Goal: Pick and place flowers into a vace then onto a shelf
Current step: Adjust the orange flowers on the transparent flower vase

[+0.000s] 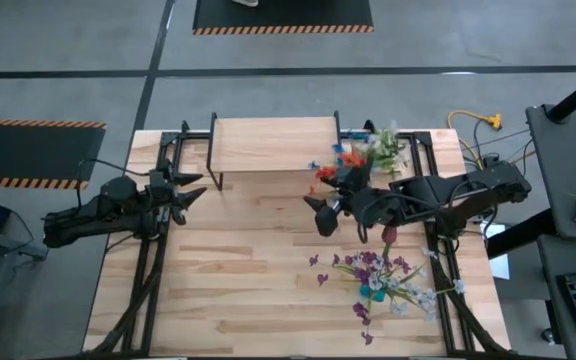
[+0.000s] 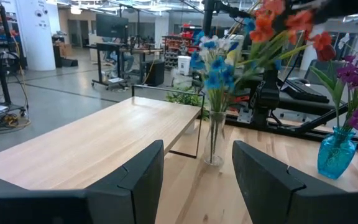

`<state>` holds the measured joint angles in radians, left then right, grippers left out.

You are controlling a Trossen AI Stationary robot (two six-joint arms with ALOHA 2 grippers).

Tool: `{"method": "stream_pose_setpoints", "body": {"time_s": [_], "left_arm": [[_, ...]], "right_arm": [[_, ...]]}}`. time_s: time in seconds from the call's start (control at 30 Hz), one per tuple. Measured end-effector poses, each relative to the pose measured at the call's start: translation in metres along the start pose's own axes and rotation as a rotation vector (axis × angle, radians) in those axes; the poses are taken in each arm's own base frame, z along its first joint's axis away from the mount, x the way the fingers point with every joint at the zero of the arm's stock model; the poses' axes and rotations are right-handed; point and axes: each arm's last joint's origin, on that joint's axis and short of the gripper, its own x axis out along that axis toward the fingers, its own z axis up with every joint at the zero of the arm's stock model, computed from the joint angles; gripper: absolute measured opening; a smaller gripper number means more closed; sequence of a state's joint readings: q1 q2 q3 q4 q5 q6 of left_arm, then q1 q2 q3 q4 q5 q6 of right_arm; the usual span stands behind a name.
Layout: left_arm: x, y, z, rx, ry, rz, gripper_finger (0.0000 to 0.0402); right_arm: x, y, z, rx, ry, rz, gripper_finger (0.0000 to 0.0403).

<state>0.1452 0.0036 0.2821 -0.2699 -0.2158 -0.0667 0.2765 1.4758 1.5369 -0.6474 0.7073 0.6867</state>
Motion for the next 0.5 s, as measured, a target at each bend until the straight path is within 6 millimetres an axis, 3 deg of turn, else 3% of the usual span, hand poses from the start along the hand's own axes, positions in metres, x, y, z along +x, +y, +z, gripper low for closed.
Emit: {"method": "stream_pose_setpoints", "body": {"time_s": [0.23,0.5], "left_arm": [[0.0,0.0,0.0,0.0,-0.001,0.0,0.0175],[0.0,0.0,0.001,-0.001,-0.003,0.0,0.0175]], "right_arm": [[0.013,-0.007,-0.023,0.011,0.062,-0.024,0.0329],[0.015,-0.007,-0.026,0.031,0.06,-0.02,0.0329]]}}
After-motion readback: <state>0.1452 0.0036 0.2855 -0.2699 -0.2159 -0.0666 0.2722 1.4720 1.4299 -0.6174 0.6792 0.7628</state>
